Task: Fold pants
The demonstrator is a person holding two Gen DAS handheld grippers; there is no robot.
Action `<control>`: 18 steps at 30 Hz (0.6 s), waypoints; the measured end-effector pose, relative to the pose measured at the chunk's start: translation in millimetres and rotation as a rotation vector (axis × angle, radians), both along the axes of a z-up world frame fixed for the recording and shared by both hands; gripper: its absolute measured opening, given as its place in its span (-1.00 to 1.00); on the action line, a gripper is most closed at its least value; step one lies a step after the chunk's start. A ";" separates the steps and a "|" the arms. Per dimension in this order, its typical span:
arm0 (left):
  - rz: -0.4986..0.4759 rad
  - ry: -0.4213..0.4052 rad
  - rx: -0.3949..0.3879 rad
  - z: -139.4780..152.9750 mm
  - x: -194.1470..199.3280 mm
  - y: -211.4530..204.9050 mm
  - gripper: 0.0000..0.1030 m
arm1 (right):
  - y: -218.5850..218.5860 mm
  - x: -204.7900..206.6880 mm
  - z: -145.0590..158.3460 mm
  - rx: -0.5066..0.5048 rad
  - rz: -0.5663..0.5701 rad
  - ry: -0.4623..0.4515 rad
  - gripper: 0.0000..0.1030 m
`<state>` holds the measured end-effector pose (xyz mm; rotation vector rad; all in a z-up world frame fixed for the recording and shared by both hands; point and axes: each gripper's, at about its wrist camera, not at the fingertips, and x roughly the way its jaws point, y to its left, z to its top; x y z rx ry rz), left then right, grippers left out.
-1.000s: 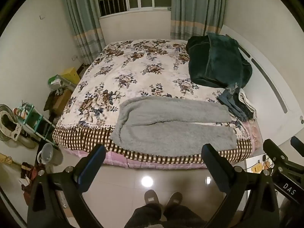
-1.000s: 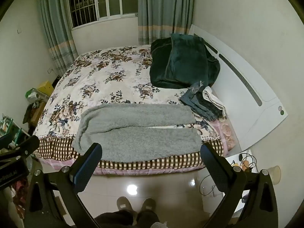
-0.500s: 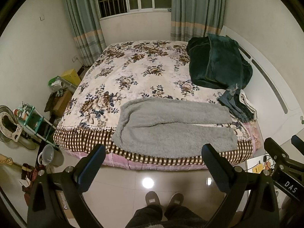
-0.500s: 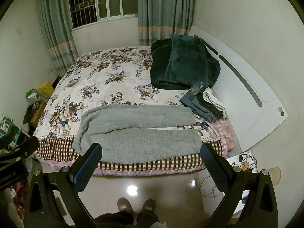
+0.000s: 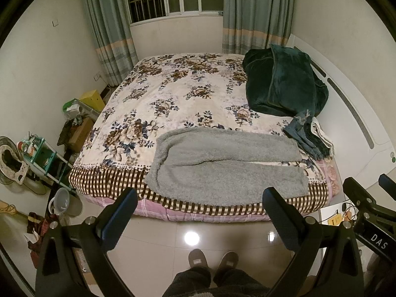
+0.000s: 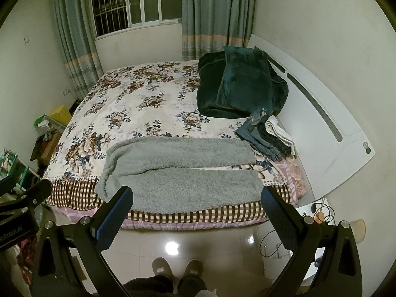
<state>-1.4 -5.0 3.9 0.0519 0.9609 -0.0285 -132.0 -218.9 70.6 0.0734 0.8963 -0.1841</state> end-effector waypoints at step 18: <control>0.002 0.000 -0.003 8.0 4.5 -5.6 1.00 | -0.9 4.3 2.9 -0.004 0.000 -0.003 1.00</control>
